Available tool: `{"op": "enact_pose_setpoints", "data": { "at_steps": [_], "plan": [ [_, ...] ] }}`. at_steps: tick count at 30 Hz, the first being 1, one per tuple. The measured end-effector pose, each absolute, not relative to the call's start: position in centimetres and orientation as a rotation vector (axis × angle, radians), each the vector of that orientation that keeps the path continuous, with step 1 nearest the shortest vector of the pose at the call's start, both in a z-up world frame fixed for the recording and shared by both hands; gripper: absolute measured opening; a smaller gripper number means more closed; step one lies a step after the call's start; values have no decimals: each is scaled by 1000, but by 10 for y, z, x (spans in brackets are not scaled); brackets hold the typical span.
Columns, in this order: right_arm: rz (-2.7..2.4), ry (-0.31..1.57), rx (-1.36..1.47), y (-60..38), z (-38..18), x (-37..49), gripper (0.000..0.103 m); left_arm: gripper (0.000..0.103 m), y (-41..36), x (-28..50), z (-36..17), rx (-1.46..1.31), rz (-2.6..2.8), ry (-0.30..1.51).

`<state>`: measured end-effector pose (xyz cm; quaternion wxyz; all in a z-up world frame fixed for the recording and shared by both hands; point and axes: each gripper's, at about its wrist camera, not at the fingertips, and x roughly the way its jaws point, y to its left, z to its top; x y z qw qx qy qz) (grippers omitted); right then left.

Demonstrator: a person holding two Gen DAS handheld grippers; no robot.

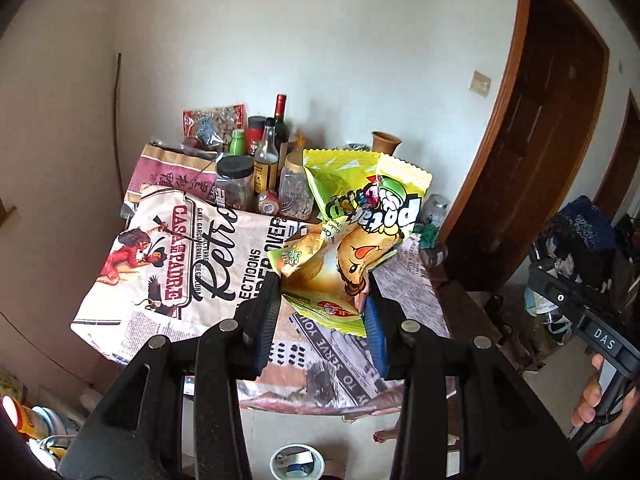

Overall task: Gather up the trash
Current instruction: 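Lift the snack bag and clear bottle and carry them down over the bucket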

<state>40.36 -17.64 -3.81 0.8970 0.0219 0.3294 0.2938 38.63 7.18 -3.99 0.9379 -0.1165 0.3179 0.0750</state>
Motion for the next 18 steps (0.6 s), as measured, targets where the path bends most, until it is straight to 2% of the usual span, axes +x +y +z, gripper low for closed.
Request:
{"op": "enact_pose_setpoints", "data": {
  "at_steps": [7,18],
  "plan": [
    [547,632,68,-168,-23,338,26,39,79,326,-26,-204,92,610],
    [461,685,115,-154,-29,227,26,39,96,217,-33,-184,1,643]
  ]
}}
